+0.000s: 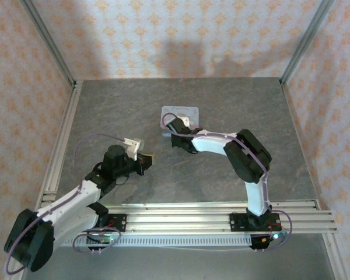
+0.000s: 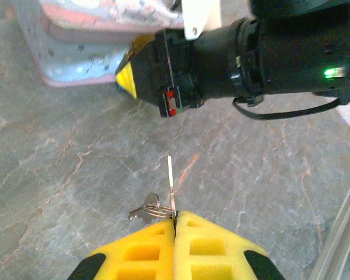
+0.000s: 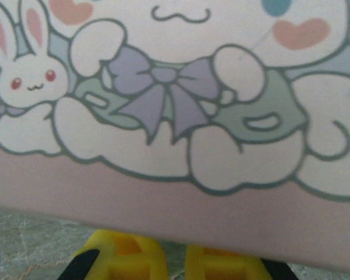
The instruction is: Unlock the padlock with the key
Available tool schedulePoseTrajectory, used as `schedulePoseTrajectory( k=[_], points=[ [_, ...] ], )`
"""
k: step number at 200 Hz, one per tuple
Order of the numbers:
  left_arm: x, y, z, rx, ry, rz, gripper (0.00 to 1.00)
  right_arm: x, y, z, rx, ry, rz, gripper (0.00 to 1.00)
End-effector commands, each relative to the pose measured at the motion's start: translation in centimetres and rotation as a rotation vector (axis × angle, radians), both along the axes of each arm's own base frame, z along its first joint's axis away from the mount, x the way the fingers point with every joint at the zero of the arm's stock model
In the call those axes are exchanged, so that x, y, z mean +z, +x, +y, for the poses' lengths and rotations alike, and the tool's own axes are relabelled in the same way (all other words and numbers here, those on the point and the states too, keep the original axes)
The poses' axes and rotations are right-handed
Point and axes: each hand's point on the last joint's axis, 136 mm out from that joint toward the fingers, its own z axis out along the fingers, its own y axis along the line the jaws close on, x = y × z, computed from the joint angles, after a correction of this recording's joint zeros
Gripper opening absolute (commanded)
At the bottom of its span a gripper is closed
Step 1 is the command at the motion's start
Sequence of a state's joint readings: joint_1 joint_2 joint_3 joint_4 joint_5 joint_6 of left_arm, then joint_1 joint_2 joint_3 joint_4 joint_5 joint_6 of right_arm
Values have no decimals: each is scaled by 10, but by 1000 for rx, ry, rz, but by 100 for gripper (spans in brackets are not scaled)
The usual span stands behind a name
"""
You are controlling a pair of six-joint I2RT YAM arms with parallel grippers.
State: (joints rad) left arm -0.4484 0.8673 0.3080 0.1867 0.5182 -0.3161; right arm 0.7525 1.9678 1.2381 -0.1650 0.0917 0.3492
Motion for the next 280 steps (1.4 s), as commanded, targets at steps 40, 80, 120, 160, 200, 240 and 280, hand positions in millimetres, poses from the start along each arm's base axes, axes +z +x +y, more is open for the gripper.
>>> schedulePoseTrajectory(
  k=[40,80,120,160,200,240,280],
  points=[
    [-1,-10,0,31,-1,-14,0,36,-10,10,122,252,61,0],
    [-3,7,-29,-1,-99,1,0,44,-16,12,148,390,132,0],
    [-16,16,-34,-1,-69,20,0,40,-16,-7,91,311,121,0],
    [-21,17,-32,1,24,39,0,31,-16,-36,-6,164,103,6],
    [-28,23,-38,-5,58,59,0,32,-22,-47,-46,52,50,44],
    [-31,26,-44,-21,67,69,0,24,-17,-29,-28,-36,19,49],
    [-31,26,-46,-31,74,71,0,5,-3,-21,-17,-91,24,50]
  ],
)
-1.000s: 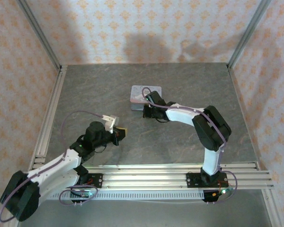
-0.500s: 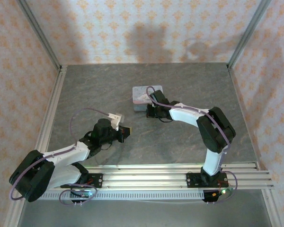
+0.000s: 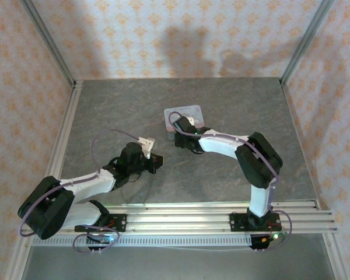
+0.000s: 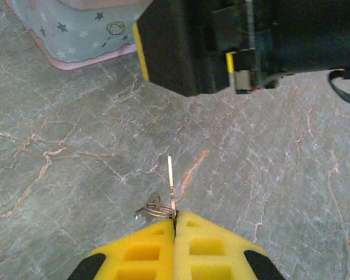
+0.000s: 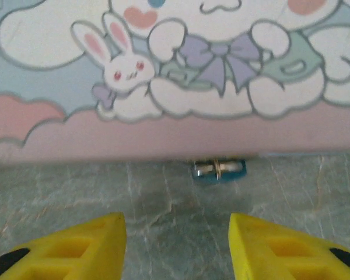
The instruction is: Unlock the padlock with the key
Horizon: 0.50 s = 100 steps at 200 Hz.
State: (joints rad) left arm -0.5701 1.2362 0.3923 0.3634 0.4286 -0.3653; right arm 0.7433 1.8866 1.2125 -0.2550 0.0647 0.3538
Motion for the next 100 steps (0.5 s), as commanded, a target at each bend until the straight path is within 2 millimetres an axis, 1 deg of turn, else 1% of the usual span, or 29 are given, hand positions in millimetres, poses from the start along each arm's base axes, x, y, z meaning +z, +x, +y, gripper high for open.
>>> schedulePoseTrajectory(
  k=[1,34,80,100],
  points=[
    [10,5,-6,-11,11,-35,0,-10,13,-8,-18,-88,-18,50],
    [9,5,-5,-7,14,-34,0,-21,20,-9,-42,-124,-23,50],
    [9,5,-4,-3,15,-37,0,-22,27,-17,-43,-187,-67,50],
    [10,6,-3,-1,15,-39,0,-24,29,-16,-27,-190,-86,50]
  ],
)
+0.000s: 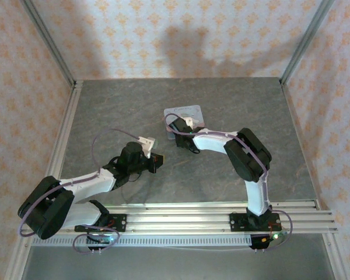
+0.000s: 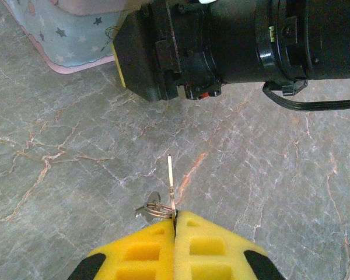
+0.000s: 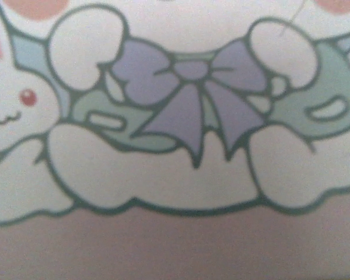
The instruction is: Unlock the padlock with the key
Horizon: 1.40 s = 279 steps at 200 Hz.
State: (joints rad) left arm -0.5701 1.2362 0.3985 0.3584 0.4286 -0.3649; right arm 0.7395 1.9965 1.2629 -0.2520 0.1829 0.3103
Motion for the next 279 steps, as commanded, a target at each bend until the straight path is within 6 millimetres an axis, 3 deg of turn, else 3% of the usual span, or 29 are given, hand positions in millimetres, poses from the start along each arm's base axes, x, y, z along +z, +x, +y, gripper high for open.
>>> schedulePoseTrajectory(
  k=[1,46,95,160,194,222,279],
  points=[
    [9,5,-3,-1,15,-39,0,2,11,-4,4,-53,-55,50],
    [10,4,-2,2,19,-41,0,-2,18,3,29,-45,-65,49],
    [8,3,-1,0,25,-39,0,-8,24,3,34,-47,-54,42],
    [5,1,-4,-14,26,-32,0,1,27,10,87,-17,-77,12],
    [5,-1,-7,-24,2,-24,0,8,20,13,119,75,-39,0],
    [15,-6,-12,-38,-37,-53,0,20,10,16,145,215,9,0],
    [11,-15,-2,-6,-41,-82,0,43,-16,27,212,409,126,0]
  ],
)
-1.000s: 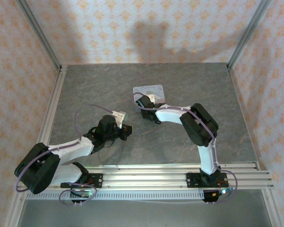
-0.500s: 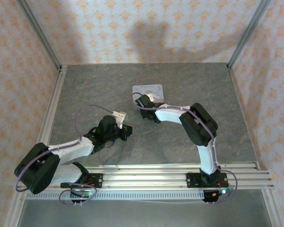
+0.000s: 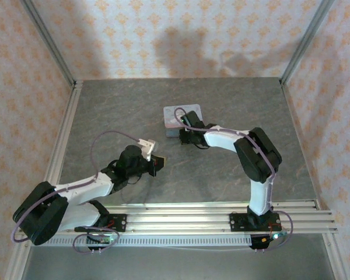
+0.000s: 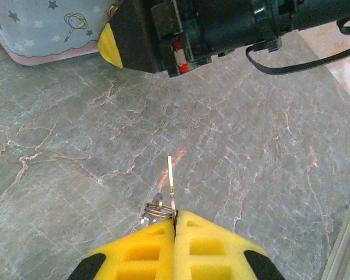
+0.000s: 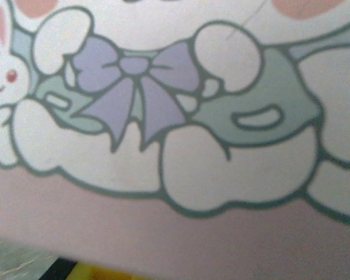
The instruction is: Unlock the padlock with the key
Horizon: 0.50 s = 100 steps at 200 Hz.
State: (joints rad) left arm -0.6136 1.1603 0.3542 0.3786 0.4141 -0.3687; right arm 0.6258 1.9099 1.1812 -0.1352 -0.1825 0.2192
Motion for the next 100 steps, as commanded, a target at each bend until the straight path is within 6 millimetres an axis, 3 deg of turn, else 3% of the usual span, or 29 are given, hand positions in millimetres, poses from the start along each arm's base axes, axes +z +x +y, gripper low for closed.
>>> schedulePoseTrajectory(
  k=[1,100],
  points=[
    [2,0,3,23,-17,-39,0,28,-17,17,56,144,48,0],
    [6,11,-20,-30,-122,-113,0,76,-40,25,53,315,220,0]
  ],
)
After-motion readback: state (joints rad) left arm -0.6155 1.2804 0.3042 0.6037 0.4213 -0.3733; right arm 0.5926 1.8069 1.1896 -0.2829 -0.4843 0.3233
